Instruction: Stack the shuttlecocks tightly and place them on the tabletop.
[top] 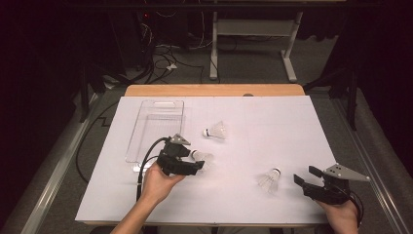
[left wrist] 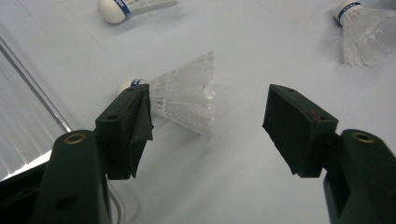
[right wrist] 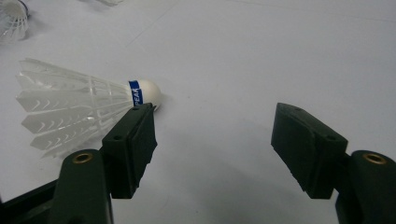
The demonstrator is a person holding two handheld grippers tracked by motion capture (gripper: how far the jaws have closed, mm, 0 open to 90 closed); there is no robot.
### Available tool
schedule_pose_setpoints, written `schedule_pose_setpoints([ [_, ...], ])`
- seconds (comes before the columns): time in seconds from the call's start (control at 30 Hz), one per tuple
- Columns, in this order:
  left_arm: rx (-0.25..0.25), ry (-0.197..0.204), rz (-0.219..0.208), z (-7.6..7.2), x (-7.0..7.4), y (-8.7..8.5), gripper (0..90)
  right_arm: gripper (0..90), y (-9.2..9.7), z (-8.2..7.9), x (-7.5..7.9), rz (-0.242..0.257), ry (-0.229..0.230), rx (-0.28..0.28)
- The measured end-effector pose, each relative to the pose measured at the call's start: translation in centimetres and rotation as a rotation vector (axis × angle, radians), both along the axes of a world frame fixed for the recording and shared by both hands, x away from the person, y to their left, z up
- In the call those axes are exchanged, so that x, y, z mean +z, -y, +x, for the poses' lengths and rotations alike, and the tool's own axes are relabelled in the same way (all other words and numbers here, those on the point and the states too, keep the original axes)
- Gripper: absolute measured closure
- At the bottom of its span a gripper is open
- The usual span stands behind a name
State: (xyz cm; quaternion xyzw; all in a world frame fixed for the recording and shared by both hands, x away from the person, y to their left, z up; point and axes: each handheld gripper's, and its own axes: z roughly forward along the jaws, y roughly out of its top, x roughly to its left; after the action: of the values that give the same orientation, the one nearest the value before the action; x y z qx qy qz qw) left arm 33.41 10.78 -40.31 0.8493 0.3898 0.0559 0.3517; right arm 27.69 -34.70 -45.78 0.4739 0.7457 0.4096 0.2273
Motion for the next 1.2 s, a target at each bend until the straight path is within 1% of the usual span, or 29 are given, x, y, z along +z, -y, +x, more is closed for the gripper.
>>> schedule_pose_setpoints([
  [0.1,0.004,0.011,0.013,-0.6,-0.2,-0.1,33.3,31.0,0.0,0.0,0.0,0.001,-0.001,-0.001],
  [0.2,0.002,0.01,0.025,-0.9,-0.4,-0.3,33.4,31.0,0.0,0.0,0.0,0.001,-0.002,-0.003],
  [0.27,0.002,0.005,0.024,-1.1,-0.6,-0.4,33.5,31.0,0.0,0.0,0.0,0.001,-0.002,-0.003],
  [0.37,0.002,0.001,0.012,-1.4,-0.8,-0.6,33.8,31.0,0.0,0.0,0.0,-0.002,-0.002,-0.003],
  [0.87,-0.015,0.001,-0.003,-2.9,-1.3,-0.7,33.9,31.0,0.0,0.0,0.0,-0.003,-0.002,-0.002],
  [1.03,-0.018,0.009,0.003,-3.6,-1.4,-1.0,34.1,31.0,0.0,0.0,0.0,-0.003,0.001,-0.003],
  [1.07,-0.013,0.013,0.003,-3.8,-1.4,-1.1,34.1,31.0,0.0,0.0,0.0,-0.003,0.001,-0.003],
  [1.13,-0.007,0.023,0.018,-4.1,-1.4,-1.3,34.1,31.0,0.0,0.0,0.0,-0.004,0.0,-0.002],
  [1.2,0.0,0.029,0.013,-4.3,-1.3,-1.6,34.1,31.0,0.0,0.0,0.0,-0.004,0.001,-0.001],
])
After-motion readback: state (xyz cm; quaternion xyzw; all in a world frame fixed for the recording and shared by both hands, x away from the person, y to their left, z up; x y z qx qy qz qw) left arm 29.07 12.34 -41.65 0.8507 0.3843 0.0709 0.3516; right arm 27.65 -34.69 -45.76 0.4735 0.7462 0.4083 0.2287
